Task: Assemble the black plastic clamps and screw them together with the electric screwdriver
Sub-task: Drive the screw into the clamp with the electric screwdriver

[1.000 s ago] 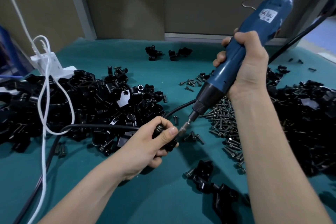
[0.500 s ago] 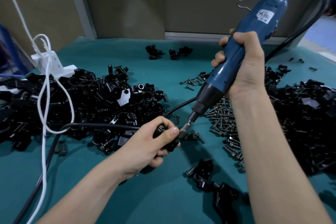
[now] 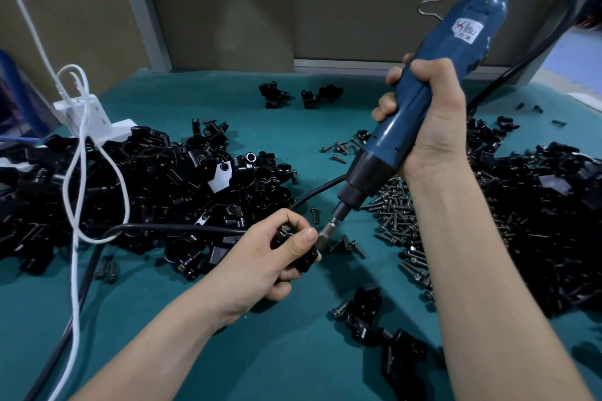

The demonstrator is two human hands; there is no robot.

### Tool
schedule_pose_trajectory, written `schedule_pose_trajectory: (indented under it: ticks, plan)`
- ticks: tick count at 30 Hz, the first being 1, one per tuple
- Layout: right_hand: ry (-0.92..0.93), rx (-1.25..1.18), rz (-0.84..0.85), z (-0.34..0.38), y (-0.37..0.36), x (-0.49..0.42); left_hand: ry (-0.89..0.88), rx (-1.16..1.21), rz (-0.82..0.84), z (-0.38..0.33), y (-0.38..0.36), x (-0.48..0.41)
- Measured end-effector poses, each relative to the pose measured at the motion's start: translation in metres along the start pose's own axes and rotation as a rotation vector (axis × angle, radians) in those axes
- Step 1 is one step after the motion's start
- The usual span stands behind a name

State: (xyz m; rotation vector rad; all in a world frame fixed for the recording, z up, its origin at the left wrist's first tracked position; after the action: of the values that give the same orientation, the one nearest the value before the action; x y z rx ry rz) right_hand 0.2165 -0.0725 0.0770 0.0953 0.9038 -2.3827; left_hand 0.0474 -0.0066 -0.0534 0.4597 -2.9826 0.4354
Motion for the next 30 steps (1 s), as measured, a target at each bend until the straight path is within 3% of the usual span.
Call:
schedule_pose_trajectory:
  ticks: [30]
  plan:
    - [-0.030,-0.063,0.060,-0.007,-0.011,0.005,0.081,0.069,-0.036,0.006,0.004,-0.001]
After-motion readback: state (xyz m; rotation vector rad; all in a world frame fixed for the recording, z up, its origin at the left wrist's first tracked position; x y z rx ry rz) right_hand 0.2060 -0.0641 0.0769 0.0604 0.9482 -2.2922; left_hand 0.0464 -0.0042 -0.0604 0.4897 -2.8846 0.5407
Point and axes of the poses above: each hand's wrist, its own x-axis away from the middle knuckle, its own y-axis out of the back of the hand, z = x × y, the point moved 8 cm from there along -x, towards the middle knuckle, and after that the axes turned 2 degrees about x, right-handed, at the moved point
